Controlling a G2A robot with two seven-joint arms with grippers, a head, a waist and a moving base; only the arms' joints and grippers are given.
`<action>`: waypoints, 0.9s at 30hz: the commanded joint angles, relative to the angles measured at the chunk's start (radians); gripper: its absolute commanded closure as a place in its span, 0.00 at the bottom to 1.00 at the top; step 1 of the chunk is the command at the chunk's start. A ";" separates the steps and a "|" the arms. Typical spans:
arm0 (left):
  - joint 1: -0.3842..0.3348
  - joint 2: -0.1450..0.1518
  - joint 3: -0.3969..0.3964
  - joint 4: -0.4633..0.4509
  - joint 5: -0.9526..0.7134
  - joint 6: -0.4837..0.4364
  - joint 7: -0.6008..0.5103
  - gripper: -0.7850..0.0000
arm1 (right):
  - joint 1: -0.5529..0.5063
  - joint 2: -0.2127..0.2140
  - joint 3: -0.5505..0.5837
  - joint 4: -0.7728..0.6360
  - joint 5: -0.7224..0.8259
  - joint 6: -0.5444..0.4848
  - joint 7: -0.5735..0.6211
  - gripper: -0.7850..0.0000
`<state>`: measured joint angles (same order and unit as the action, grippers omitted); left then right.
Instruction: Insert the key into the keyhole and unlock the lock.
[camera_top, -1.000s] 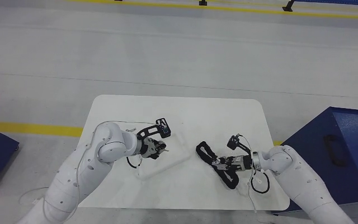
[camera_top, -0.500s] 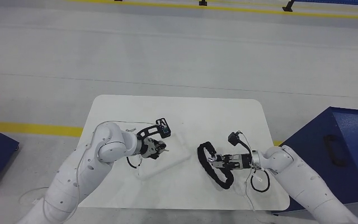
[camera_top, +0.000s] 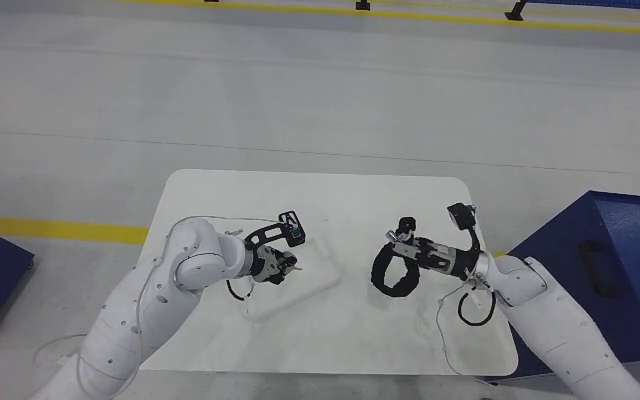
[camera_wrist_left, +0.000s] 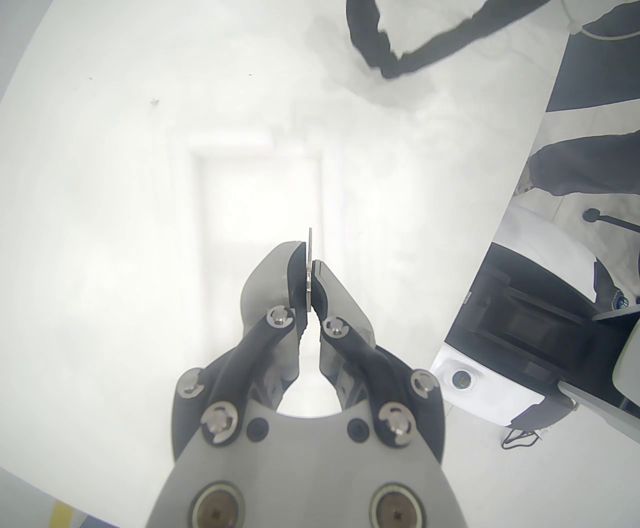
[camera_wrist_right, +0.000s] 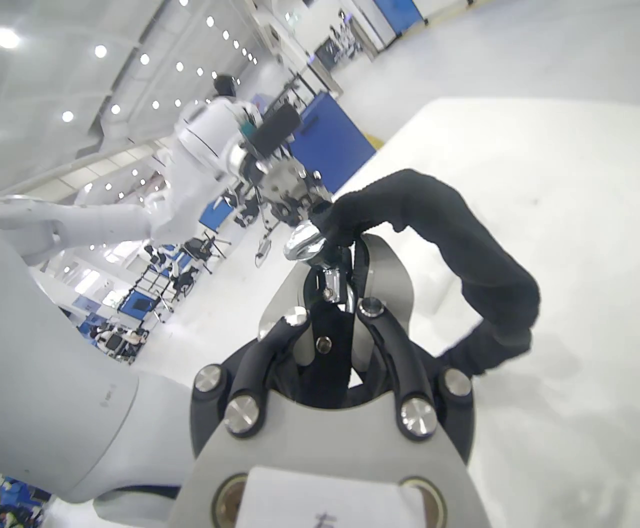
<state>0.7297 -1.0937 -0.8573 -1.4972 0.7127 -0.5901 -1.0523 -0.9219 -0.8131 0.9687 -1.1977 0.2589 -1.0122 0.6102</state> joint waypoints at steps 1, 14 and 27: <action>0.000 0.000 0.000 0.000 0.000 0.000 0.000 1.00 | -0.033 0.003 0.053 -0.039 0.005 0.000 -0.048 1.00; 0.000 0.000 0.000 0.000 0.000 0.000 0.000 1.00 | -0.057 0.005 0.200 -0.104 -0.248 0.000 -0.207 1.00; 0.000 0.000 0.000 0.000 0.000 0.000 0.000 1.00 | -0.140 -0.051 0.304 -0.167 -1.713 0.238 -1.485 1.00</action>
<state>0.7297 -1.0937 -0.8573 -1.4972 0.7127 -0.5901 -1.0523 -1.0656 -0.8608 1.2938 -1.3846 -1.2590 -0.8604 -0.7075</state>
